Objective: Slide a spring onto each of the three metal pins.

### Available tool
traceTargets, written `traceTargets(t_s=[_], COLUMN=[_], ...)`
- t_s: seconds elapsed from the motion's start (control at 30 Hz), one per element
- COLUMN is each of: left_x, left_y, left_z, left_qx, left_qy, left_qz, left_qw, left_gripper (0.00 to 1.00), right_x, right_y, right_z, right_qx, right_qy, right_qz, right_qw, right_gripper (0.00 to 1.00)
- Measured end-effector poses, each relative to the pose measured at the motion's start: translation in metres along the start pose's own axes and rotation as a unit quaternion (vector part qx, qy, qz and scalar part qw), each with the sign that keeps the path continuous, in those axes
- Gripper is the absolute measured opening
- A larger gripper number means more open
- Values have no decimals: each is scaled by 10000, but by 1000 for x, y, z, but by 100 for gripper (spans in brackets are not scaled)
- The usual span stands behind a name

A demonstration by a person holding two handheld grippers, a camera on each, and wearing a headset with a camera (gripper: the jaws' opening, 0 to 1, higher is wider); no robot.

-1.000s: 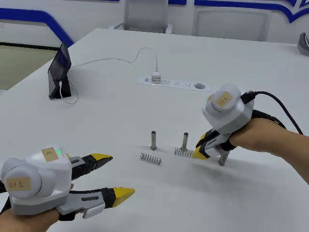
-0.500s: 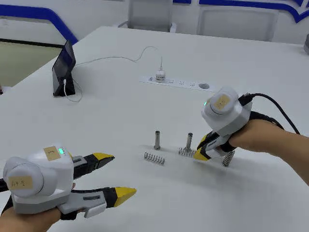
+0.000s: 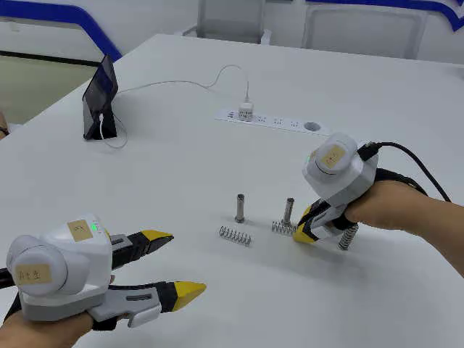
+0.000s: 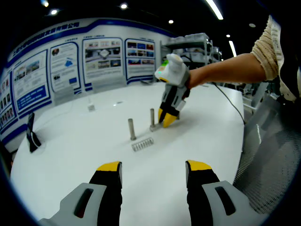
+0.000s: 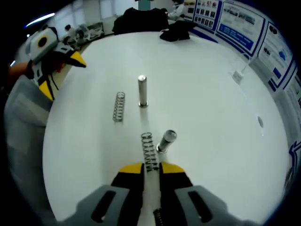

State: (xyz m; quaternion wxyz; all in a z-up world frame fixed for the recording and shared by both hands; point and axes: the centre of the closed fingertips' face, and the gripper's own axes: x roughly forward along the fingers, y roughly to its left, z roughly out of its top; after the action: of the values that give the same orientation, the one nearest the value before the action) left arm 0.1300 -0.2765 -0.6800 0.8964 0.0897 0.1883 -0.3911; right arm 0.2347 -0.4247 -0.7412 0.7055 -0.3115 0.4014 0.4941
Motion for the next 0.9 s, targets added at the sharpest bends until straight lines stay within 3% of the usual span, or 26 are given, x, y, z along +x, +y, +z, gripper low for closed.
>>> traceTargets(t_s=[0.9], left_x=[0], left_y=[0], left_z=[-2], left_qx=[-21], left_qy=[5], left_qz=[16], left_qw=[10000], left_gripper=[55], right_x=[-1], right_y=[4], right_z=[-3], right_qx=[121], right_qy=[25], right_qz=[30], right_qw=[9999], right_gripper=[12])
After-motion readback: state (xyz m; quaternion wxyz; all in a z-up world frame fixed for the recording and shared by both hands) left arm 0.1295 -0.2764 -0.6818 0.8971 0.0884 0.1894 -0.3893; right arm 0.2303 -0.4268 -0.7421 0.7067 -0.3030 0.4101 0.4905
